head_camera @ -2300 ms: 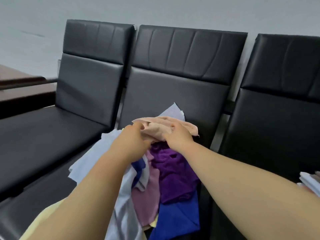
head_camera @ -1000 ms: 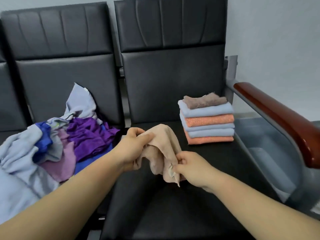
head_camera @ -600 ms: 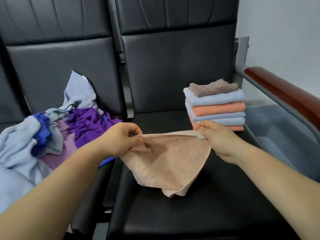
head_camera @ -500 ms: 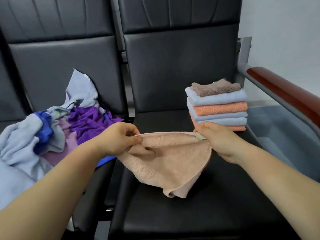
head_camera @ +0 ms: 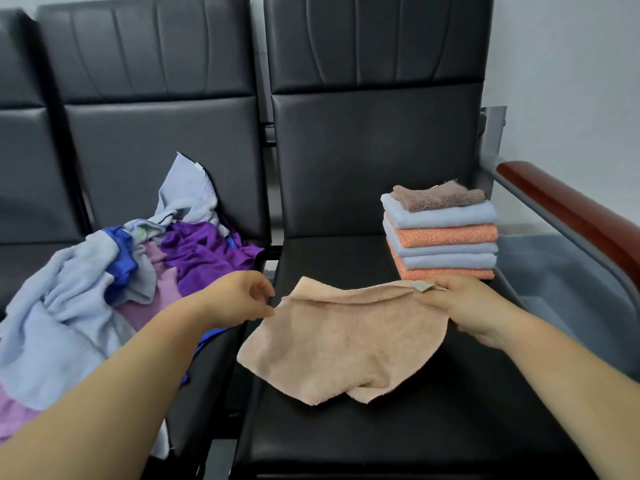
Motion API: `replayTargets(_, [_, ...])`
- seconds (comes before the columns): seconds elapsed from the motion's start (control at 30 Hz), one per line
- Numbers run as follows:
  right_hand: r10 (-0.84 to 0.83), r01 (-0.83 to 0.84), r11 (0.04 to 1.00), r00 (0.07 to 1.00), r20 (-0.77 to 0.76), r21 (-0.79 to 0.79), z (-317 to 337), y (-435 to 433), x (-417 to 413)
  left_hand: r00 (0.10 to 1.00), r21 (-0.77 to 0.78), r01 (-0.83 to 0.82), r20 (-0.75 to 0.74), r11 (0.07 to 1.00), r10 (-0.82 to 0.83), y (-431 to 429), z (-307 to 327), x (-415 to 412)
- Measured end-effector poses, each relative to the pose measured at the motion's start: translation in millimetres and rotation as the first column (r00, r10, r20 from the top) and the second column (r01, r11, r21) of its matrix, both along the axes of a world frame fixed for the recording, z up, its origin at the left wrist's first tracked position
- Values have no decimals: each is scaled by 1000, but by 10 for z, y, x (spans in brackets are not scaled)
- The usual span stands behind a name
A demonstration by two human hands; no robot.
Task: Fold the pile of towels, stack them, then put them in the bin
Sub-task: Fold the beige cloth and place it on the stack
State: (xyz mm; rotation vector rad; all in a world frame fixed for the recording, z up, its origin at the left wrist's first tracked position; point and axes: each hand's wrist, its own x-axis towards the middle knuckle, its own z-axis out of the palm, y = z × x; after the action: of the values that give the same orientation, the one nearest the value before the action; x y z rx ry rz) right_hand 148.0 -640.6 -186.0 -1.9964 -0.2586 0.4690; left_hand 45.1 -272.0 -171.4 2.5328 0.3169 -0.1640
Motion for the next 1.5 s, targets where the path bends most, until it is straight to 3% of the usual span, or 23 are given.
replayTargets(0.07, [7, -7, 1000, 999, -41, 11, 17, 43, -20, 999, -81, 36, -5, 996, -36, -106, -82, 12])
replayTargets(0.27, [49, -48, 998, 998, -31, 37, 7, 118, -113, 993, 94, 35, 110, 995, -45, -261, -334, 192])
replayTargets(0.47, [59, -59, 998, 997, -45, 2, -72, 79, -116, 989, 236, 114, 65, 965, -132, -399, -639, 441])
replayTargets(0.6, [63, -64, 998, 997, -38, -19, -70, 29, -110, 981, 267, 50, 168, 962, -97, -508, -742, 488])
replayTargets(0.7, [4, -4, 1000, 998, -65, -6, -85, -43, -38, 990, 145, 3, 141, 989, -23, -452, -509, 511])
replayTargets(0.83, [-7, 42, 989, 972, -235, 143, -105, -81, 85, 997, -17, -54, 46, 998, 54, -178, -76, 372])
replayTargets(0.9, [-5, 25, 995, 979, -202, 97, -85, -52, 112, 995, -87, -98, -1, 991, 99, -43, 34, 263])
replayTargets(0.97, [-62, 61, 998, 996, -72, -12, -69, 21, 133, 983, -179, -169, -97, 969, 153, 66, 70, 176])
replayTargets(1.03, [-157, 156, 987, 987, -37, -28, -64, 125, 160, 947, -365, -318, -176, 875, 270, 137, 37, 147])
replayTargets(1.13, [-222, 293, 944, 904, -366, 153, 10, 313, 220, 851, -711, -477, -226, 517, 474, 51, -13, 217])
replayTargets(1.17, [-213, 323, 924, 879, -427, 204, 66, 397, 263, 834, -802, -443, -205, 401, 512, 7, 3, 264])
replayTargets(1.23, [-200, 320, 904, 903, -379, 285, 191, 534, 393, 839, -907, -289, -87, 305, 537, -8, 71, 339])
replayTargets(1.4, [-213, 235, 836, 972, -103, 496, 785, 690, 490, 743, -932, 79, 292, 354, 602, -7, 468, 302])
replayTargets(1.5, [-216, 175, 850, 976, 27, 496, 906, 586, 444, 717, -893, 180, 406, 412, 567, -14, 590, 149])
